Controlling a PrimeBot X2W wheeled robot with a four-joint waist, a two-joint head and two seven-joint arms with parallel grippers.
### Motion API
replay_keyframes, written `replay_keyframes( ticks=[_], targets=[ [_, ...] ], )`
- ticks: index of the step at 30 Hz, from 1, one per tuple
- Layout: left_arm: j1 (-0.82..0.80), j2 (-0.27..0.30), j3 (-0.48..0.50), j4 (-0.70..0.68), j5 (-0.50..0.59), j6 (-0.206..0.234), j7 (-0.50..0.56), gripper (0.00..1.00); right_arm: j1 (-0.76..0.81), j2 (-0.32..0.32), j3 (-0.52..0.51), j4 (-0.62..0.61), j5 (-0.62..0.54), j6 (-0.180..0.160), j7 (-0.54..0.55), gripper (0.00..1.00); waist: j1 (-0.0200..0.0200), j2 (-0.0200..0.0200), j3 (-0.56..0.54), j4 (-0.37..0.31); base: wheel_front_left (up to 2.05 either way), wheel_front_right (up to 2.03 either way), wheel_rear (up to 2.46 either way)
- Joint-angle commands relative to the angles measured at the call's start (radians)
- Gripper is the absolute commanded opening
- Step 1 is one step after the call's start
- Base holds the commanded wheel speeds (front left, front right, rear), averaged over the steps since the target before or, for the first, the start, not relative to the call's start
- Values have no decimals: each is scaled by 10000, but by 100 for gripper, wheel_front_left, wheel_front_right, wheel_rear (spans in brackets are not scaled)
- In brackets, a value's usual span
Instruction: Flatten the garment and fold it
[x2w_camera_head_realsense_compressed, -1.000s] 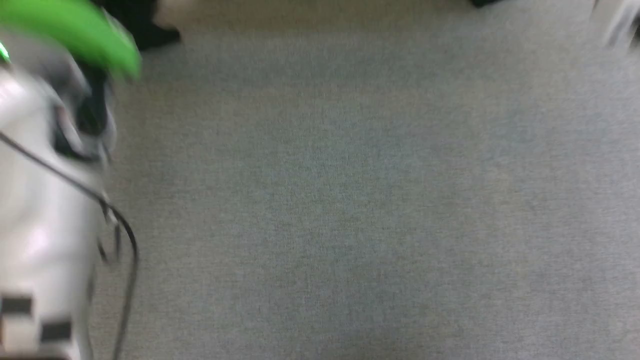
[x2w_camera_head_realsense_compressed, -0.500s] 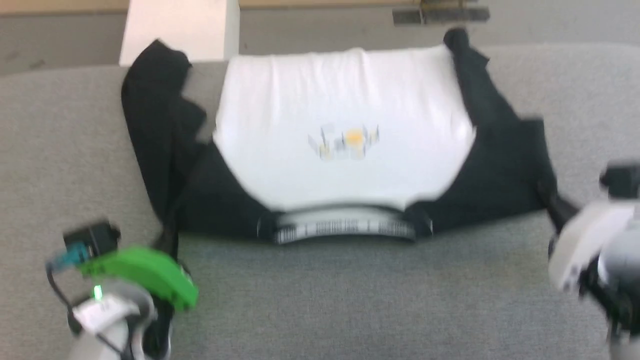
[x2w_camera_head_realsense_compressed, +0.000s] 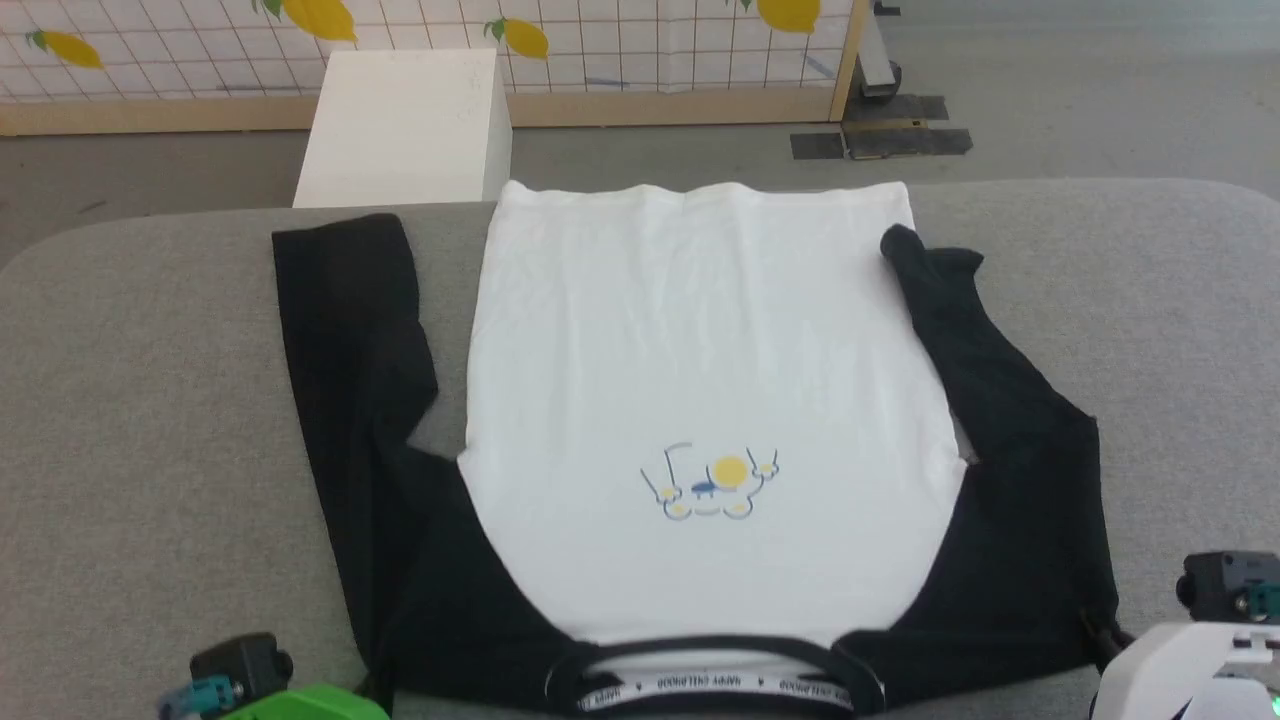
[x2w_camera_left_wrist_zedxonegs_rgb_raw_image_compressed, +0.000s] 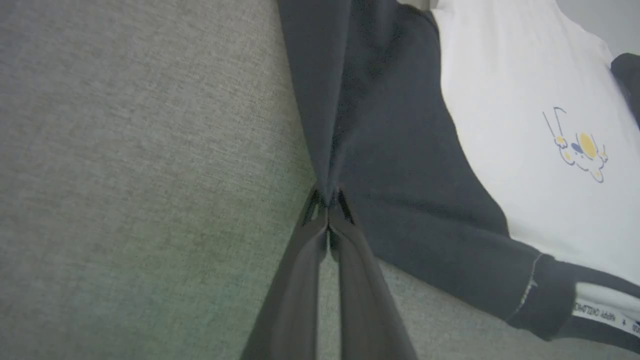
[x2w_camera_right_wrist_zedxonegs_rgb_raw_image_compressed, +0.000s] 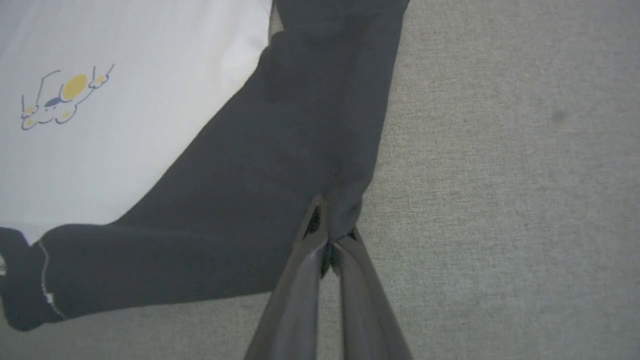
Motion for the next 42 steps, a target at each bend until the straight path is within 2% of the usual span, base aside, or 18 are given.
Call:
replay_keyframes(
  ticks=[1, 5, 11, 12, 13, 14, 22, 29, 35, 42],
  targets=[
    [327, 208, 16, 9, 29, 144, 112, 0, 224, -17, -114, 99, -150, -23, 28, 0, 1, 0, -53, 28, 0, 0, 0],
    [691, 295, -171, 78, -1, 180, 384, 0, 486, 26, -116, 425, -402, -23, -46, 0, 1, 0, -40, 39, 0, 0, 0],
    [415, 13, -519, 621, 47, -191, 137, 0, 499, 39, 104, 1212, -440, -23, -546, 0, 1, 0, -11, 86, 0, 0, 0],
    [327, -88, -576, 729, 49, -259, 50, 0, 469, 40, 218, 1342, -386, -23, -679, 14, 1, 0, -12, 86, 0, 0, 0],
    [257, -165, -599, 796, 60, -301, -49, 45, 456, 40, 308, 1423, -335, -23, -765, 76, 1, 0, -14, 82, 0, 0, 0],
    [137, -330, -642, 885, 20, -405, -198, 100, 435, 41, 358, 1573, -198, -23, -894, 100, 1, 0, -25, 76, 0, 0, 0],
    [-74, -322, -157, 712, 89, -454, -1040, 100, 485, 42, -330, 1085, -377, -23, -1773, 100, 1, 0, -193, 68, 0, 0, 0],
    [-387, 11, 318, 400, 675, -440, -2176, 100, 225, 42, -654, 473, -254, -23, -3880, 100, 1, 0, -367, -45, 0, 0, 0],
    [-1769, 571, 558, 877, 1389, -789, -3033, 100, -356, 17, 161, 535, -331, -23, -5741, 100, 1, 0, -70, -290, 0, 0, 0],
    [-4529, 1542, 291, 2166, 2209, -1315, -2526, 100, -1461, -371, 1392, 476, -289, -23, -6784, 100, 1, 0, 1166, -853, 0, 0, 0]
  ],
)
